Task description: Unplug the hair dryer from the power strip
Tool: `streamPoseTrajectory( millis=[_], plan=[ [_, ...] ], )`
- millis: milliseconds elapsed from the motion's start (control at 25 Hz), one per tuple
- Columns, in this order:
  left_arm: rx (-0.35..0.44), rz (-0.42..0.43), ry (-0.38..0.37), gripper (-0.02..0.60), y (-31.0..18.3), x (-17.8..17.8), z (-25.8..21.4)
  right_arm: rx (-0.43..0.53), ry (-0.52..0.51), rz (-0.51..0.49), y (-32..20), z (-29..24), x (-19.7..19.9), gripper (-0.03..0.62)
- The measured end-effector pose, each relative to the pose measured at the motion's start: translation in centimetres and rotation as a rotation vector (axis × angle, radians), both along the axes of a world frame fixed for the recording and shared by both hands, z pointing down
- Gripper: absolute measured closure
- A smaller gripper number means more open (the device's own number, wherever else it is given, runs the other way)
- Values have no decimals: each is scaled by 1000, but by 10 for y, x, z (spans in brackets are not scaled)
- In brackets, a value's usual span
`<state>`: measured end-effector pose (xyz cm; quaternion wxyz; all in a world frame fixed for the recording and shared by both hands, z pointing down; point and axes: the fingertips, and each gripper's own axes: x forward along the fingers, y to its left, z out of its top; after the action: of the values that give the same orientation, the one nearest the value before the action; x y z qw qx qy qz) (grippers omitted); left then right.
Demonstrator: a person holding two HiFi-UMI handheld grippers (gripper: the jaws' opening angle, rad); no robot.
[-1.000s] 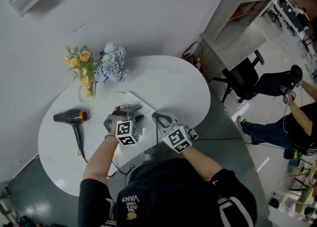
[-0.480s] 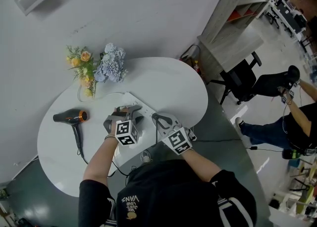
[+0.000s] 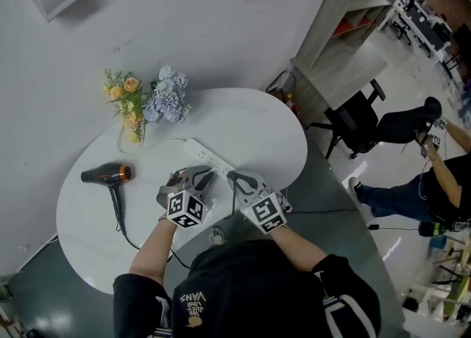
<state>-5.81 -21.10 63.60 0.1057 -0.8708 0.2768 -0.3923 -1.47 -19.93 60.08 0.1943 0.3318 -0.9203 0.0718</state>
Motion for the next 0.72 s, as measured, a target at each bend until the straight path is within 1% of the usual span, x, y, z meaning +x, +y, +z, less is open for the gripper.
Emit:
streamPoseTrajectory(
  millis=[80,200,280,440,560,720],
  plan=[
    [5,-38,52,530,-1,0,-7,2,-6,5,-2,0,1,522],
    [8,-100,142,540,4,-4,-22,4,-17,15,2,-6,1,522],
    [13,-128,188,541,6,-7,-30,7,-26,26,2,-10,1,522],
    [26,-175,254,545,9,-11,-42,16,-40,40,0,-17,4,522],
    [31,-198,306,548,22,-13,-53,14,-53,54,9,-24,6,522],
    [36,-222,376,552,41,-27,-68,19,-55,86,22,-37,-2,522]
  ],
)
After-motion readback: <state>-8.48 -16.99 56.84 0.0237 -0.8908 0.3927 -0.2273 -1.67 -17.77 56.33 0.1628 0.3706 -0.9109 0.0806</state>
